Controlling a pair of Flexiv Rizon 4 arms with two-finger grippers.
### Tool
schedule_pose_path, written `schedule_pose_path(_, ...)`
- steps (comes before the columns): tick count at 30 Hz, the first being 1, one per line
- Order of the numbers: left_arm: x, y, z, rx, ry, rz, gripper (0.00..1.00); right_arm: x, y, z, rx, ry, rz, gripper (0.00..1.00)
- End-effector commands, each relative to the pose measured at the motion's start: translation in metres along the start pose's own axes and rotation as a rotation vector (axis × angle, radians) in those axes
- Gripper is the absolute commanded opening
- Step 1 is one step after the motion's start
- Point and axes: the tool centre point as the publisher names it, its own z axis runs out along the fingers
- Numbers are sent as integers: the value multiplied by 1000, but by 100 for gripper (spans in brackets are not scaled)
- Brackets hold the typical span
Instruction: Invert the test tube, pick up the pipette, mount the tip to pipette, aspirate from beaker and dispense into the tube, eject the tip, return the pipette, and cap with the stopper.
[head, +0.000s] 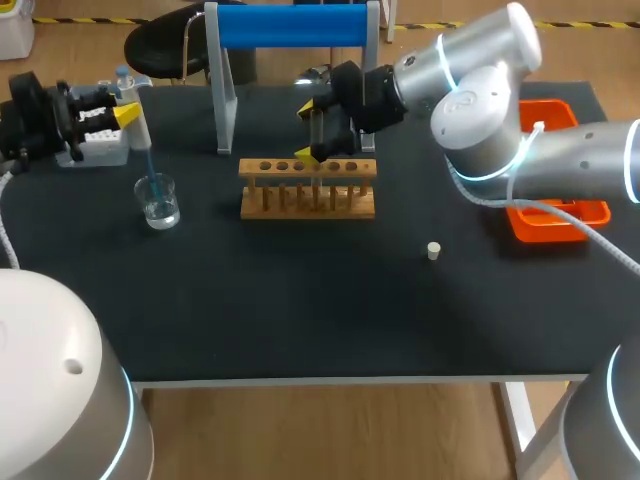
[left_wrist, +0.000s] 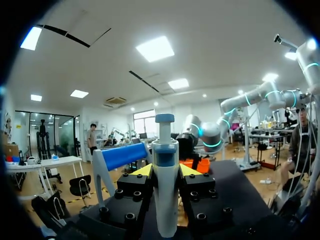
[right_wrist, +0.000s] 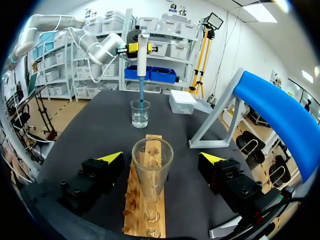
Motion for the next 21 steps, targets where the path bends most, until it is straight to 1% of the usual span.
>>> schedule_pose_path(1,4,-14,3,-20,-6,8,0,-1,1,0,3,3,1,100)
schedule_pose_path(10,10,-39,10,-40,-9,55,0,-1,1,0,3,3,1,100)
schedule_pose_path(14,14,-55,15,-52,-5,76,0,-1,1,0,3,3,1,100)
schedule_pose_path(17,16,-68,20,-58,-13,69,0,-1,1,0,3,3,1,100)
schedule_pose_path(21,20,-85,34,-66,-3,66,0,-1,1,0,3,3,1,100)
